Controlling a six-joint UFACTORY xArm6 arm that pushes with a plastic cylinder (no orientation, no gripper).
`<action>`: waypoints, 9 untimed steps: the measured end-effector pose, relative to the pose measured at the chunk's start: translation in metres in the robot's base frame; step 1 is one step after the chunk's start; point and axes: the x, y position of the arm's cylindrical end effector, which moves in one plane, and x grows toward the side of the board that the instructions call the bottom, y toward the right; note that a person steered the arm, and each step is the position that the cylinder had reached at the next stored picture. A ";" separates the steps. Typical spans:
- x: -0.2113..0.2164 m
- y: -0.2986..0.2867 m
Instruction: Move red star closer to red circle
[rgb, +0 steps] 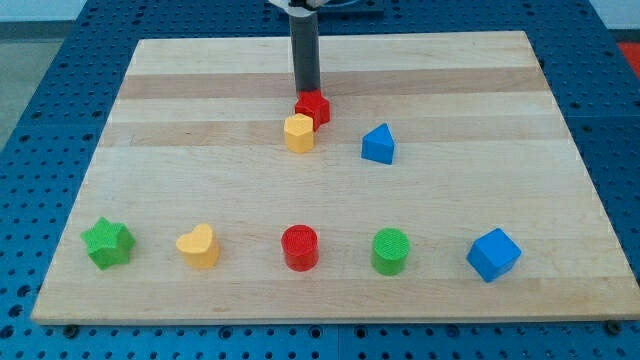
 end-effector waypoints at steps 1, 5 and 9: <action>0.019 0.000; 0.125 -0.009; 0.157 0.032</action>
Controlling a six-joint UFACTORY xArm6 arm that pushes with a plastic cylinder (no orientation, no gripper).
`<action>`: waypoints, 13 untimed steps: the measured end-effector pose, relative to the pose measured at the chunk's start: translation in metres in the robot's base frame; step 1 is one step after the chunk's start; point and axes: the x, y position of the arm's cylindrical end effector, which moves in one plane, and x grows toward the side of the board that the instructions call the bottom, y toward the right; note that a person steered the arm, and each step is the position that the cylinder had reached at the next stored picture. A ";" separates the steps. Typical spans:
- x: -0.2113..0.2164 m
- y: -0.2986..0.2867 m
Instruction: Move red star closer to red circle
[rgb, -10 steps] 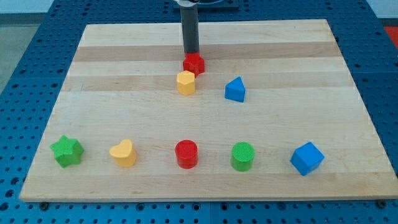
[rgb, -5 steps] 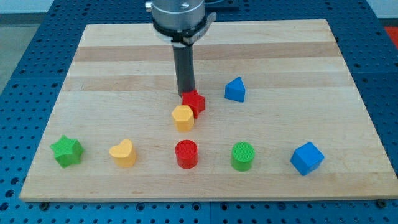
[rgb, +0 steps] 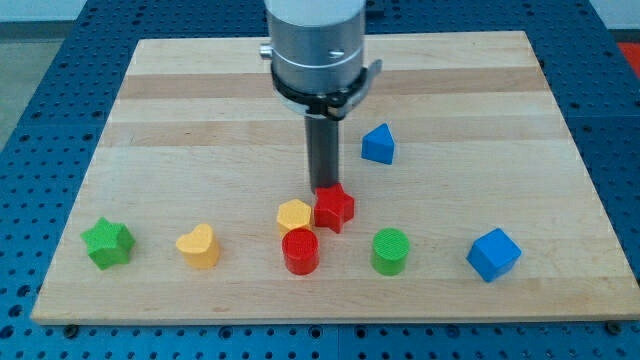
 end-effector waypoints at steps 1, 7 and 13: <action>0.010 0.031; 0.017 0.025; 0.062 0.014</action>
